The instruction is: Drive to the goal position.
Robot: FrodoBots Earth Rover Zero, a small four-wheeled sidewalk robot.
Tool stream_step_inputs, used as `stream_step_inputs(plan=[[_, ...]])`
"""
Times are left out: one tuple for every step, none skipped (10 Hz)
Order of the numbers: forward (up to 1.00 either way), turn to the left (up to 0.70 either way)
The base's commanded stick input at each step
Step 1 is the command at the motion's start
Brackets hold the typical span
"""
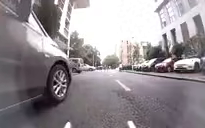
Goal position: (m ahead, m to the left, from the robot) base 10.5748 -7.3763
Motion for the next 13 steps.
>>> stream_step_inputs(plan=[[0.45, 0.00], [0.45, 0.00], [0.45, 0.00], [0.45, 0.00], [0.45, 0.00], [0.45, 0.00], [0.45, 0.00], [0.45, 0.00], [0.45, 0.00], [0.45, 0.00], [0.45, 0.00], [0.45, 0.00], [0.45, 0.00]])
